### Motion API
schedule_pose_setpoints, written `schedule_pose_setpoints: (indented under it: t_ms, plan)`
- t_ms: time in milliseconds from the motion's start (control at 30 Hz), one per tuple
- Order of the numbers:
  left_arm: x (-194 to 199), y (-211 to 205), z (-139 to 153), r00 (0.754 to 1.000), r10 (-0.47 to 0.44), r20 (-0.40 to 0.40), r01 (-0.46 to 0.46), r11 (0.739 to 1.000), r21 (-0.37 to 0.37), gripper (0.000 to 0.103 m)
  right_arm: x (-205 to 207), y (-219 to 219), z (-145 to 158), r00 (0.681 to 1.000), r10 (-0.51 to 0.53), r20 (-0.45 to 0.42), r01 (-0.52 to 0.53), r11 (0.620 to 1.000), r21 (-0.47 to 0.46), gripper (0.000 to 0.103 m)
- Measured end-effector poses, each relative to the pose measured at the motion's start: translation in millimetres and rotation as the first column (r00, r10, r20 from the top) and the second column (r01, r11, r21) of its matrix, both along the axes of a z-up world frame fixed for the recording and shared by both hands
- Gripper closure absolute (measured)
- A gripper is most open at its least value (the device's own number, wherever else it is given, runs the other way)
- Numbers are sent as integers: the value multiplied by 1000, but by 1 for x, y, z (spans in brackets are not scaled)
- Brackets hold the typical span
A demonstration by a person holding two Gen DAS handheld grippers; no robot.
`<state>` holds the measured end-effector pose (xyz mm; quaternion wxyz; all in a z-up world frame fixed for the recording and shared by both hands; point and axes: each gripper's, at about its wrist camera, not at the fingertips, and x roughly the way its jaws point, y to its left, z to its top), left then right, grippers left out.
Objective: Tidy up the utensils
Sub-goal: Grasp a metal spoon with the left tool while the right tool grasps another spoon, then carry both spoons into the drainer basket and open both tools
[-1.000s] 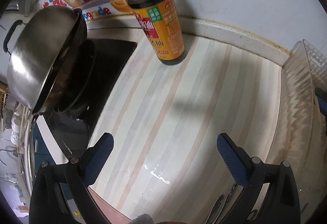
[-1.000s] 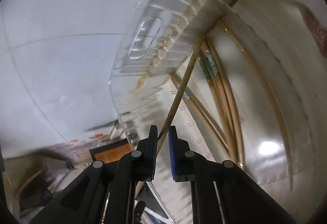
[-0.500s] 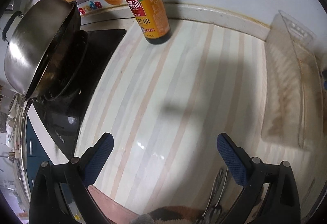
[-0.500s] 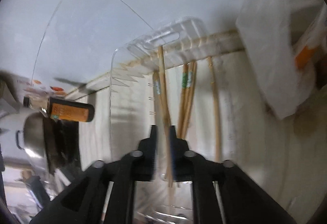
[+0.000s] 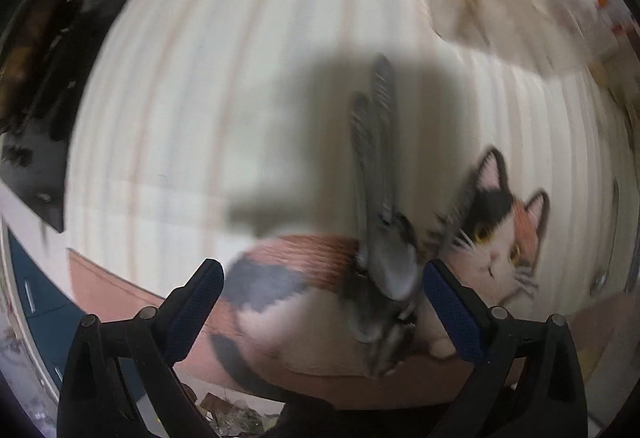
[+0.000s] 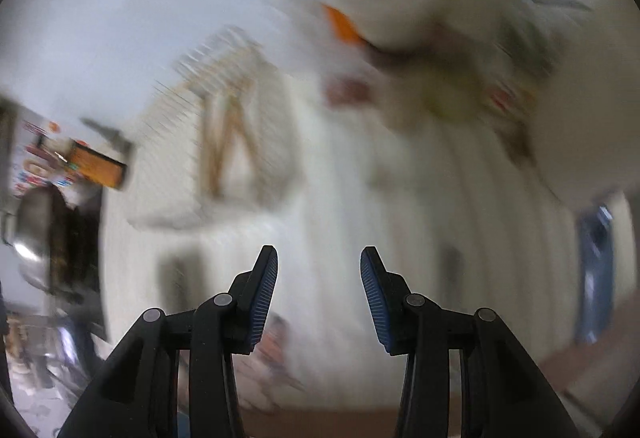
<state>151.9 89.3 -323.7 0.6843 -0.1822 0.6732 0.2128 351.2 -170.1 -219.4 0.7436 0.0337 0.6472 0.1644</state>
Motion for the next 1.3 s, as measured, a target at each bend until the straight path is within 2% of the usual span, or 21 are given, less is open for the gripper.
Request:
schedule_pose_setpoints:
  t_ms: [167, 233, 300, 333, 367, 533, 567, 600, 767, 967, 1167, 1300]
  plan:
    - [16, -20, -9, 998, -66, 10, 66, 998, 15, 10, -28, -54, -32, 995, -83, -56, 78, 993, -92, 57]
    - [22, -26, -14, 997, -80, 13, 80, 997, 9, 24, -33, -67, -47, 990, -120, -67, 109, 982, -152, 57]
    - [25, -31, -22, 996, -91, -9, 91, 996, 10, 56, -36, -77, -62, 986, -140, -89, 119, 971, -207, 57]
    - [25, -32, -23, 996, -95, -6, 95, 996, 1, 62, -38, -81, -68, 984, -138, -108, 113, 970, -214, 57]
    - [25, -35, -22, 996, -91, 13, 91, 996, 2, 73, -40, -83, -76, 983, -138, -123, 108, 969, -222, 57]
    - [25, -40, -17, 994, -102, 27, 102, 995, 13, 74, -44, -79, -103, 982, -115, -147, 85, 976, -199, 60]
    - [24, -40, -14, 994, -100, 33, 100, 995, 14, 74, -46, -77, -105, 986, -106, -132, 77, 975, -210, 73]
    - [22, -39, -10, 994, -97, 40, 97, 995, 14, 74, -47, -73, -103, 991, -97, -92, 74, 972, -222, 98]
    - [1, -31, 19, 994, -70, 87, 70, 998, 9, 74, -57, -49, -98, 998, -17, -62, 3, 976, -218, 99]
    - [-11, -5, 60, 987, -16, 159, 13, 1000, 20, 74, -62, -24, -77, 998, 31, -50, -36, 993, -114, 99]
    - [-10, 9, 101, 972, 1, 237, -13, 999, 46, 75, -63, 2, -39, 998, 60, -15, -60, 998, -11, 102]
    - [-5, 15, 127, 953, -9, 303, -12, 998, 66, 75, -57, 19, -10, 997, 76, 25, -77, 996, 36, 102]
